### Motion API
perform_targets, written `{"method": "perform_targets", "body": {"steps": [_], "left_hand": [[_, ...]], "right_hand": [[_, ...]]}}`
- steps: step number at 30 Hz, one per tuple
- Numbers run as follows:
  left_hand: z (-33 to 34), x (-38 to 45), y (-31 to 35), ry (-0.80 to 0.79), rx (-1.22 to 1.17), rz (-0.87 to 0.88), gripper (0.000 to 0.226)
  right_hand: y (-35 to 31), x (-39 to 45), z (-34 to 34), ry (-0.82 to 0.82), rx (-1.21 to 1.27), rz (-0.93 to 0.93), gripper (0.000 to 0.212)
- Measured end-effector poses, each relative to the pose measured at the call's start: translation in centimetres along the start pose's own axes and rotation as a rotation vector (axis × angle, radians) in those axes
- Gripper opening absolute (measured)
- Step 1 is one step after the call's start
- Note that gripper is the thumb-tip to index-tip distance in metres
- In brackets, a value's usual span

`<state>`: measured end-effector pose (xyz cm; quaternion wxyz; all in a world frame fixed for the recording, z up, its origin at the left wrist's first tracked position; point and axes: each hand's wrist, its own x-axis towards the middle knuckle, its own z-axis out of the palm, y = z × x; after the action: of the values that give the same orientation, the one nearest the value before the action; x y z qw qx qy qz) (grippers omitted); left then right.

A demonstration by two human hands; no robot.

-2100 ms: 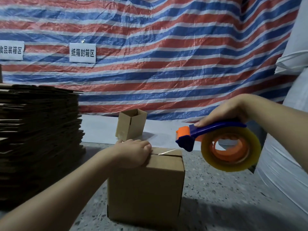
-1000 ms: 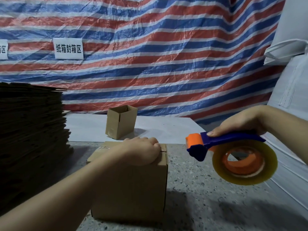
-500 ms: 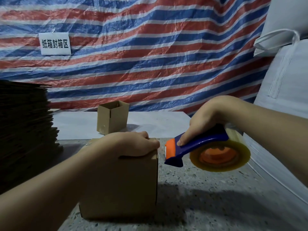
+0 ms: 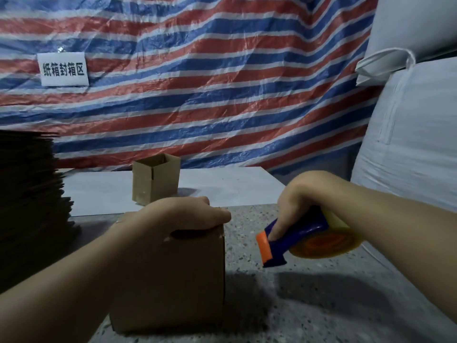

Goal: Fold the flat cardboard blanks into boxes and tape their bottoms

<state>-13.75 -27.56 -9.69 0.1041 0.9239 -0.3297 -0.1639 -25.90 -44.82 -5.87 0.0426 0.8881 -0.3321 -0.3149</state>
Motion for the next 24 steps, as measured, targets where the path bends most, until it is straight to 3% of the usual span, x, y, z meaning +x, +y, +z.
{"method": "perform_targets", "body": {"steps": [5, 9, 17, 24], "left_hand": [[-0.2, 0.6, 0.6, -0.023, 0.024, -0.017, 0.079], [0.0, 0.6, 0.7, -0.037, 0.012, -0.011, 0.07], [-0.2, 0.4, 1.0, -0.052, -0.035, -0.052, 0.041], [-0.4, -0.2, 1.8, -0.073, 0.016, -0.04, 0.035]], "right_hand": [[2.6, 0.0, 3.5, 0.412, 0.049, -0.082, 0.068], [1.9, -0.4, 9.9, 0.599, 0.208, -0.094, 0.069], [-0.9, -1.2, 18.4, 0.707, 0.233, -0.013, 0.065], [-2.2, -2.3, 19.7, 0.728, 0.371, 0.065, 0.088]]}}
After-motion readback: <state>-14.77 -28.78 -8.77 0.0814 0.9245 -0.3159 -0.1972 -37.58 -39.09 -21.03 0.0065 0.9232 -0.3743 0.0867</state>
